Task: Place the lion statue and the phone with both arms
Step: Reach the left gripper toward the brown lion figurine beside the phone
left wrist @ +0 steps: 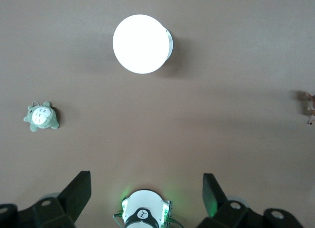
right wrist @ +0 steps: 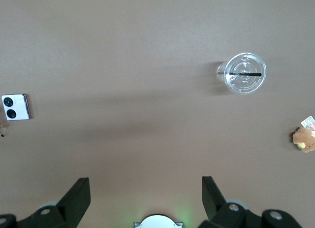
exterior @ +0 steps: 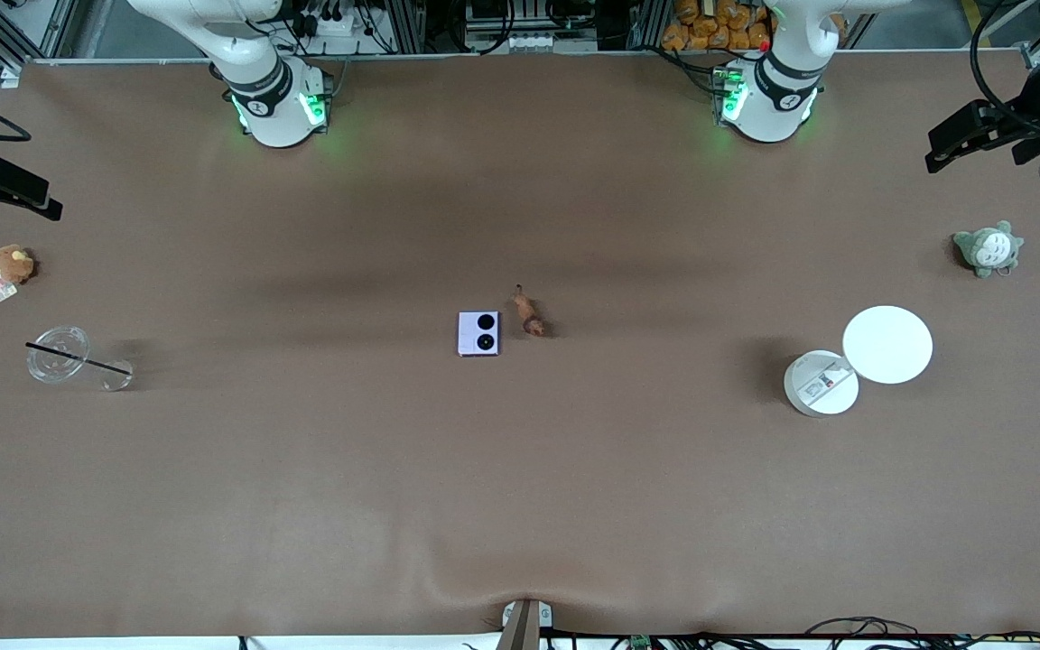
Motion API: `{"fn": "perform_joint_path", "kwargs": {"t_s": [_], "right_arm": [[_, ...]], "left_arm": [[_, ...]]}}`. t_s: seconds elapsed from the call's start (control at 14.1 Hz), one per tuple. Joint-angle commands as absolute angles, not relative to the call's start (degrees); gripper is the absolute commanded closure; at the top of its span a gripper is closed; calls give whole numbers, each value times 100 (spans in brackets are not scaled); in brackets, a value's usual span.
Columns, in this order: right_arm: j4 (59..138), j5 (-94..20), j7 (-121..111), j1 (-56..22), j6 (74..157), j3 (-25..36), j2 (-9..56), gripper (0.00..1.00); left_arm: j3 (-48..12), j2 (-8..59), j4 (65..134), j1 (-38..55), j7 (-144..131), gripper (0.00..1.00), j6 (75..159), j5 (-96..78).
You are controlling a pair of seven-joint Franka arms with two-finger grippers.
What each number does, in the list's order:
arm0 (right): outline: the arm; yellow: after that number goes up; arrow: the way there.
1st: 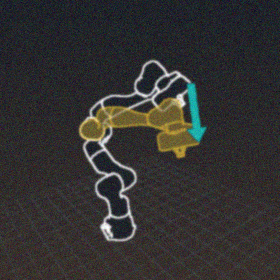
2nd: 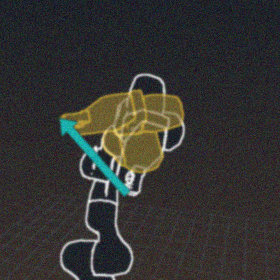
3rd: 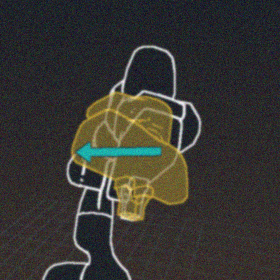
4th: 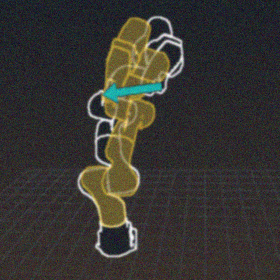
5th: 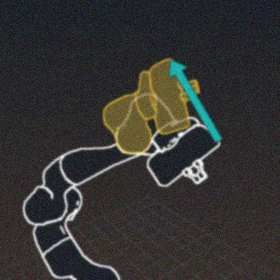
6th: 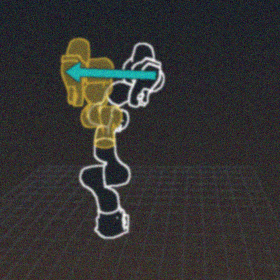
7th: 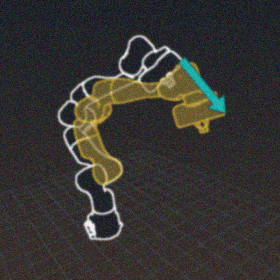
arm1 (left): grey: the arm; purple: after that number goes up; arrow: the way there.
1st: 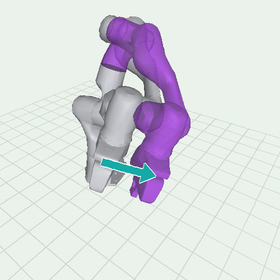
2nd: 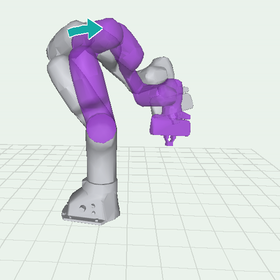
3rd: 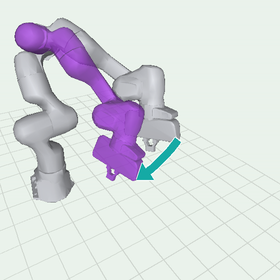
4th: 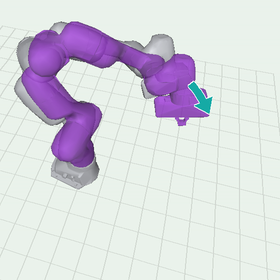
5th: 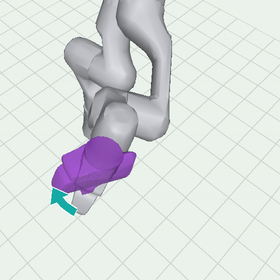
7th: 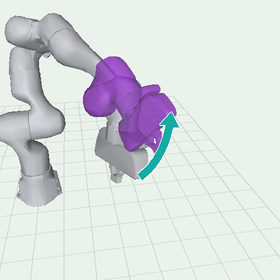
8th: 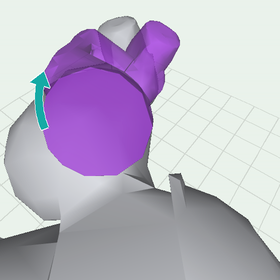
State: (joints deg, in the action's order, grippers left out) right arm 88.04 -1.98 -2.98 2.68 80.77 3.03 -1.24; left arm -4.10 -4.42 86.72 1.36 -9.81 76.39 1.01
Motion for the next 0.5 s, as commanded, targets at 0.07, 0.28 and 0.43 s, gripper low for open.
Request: {"fn": "perform_joint_path", "kwargs": {"t_s": [0.07, 0.28, 0.43], "right_arm": [[8648, -184, -360, 308, 8033, 272, -44, 0], [8640, -211, -308, 281, 8033, 272, 44, 0], [8622, -246, -308, 281, 8033, 272, 149, 0]], "left_arm": [[-658, -142, 8438, 342, -931, 0, 7541, 44], [-1141, 411, 8394, 605, -1098, 0, 7593, 44], [-1248, 850, 8227, 912, -1684, 0, 7838, 35]]}}
